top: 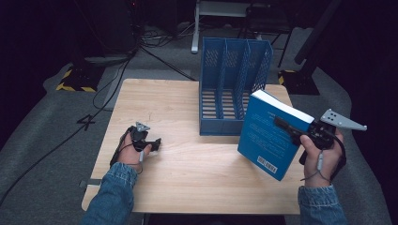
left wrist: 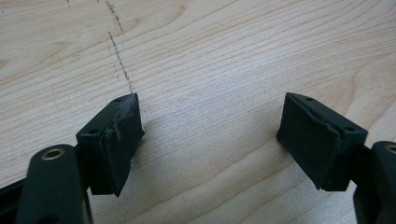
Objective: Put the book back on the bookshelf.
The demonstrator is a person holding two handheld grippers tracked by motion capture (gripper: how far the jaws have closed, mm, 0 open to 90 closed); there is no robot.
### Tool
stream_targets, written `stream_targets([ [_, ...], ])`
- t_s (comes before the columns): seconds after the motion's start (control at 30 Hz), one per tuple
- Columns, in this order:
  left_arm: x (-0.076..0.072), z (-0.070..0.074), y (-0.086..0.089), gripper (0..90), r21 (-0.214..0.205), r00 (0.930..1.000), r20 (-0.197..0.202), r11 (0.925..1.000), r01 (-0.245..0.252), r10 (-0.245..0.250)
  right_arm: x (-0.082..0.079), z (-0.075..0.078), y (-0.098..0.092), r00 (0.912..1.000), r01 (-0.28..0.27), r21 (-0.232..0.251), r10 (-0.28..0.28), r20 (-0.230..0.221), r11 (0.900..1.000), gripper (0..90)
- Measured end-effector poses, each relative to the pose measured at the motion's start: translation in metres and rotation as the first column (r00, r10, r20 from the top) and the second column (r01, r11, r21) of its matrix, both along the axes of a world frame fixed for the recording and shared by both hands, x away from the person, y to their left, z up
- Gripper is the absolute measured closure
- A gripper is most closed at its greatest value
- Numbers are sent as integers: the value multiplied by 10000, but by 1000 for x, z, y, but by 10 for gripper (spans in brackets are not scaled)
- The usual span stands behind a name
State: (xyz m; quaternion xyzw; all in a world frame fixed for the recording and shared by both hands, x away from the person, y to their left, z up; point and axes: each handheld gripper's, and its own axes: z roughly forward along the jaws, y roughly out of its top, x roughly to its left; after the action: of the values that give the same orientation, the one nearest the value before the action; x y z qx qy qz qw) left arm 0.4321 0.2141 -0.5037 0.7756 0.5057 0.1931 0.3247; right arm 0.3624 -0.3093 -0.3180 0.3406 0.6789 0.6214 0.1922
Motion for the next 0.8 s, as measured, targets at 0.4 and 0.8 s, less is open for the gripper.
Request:
stream_targets([
  [0.4,1,0,2,187,-263,10000,-54,9996,62,-64,22,37,17,9995,-282,-15,282,133,9996,613],
  [0.8,2,-1,-1,154,28,9994,-49,9995,330,-330,53,66,34,9998,-193,60,192,105,9998,614],
])
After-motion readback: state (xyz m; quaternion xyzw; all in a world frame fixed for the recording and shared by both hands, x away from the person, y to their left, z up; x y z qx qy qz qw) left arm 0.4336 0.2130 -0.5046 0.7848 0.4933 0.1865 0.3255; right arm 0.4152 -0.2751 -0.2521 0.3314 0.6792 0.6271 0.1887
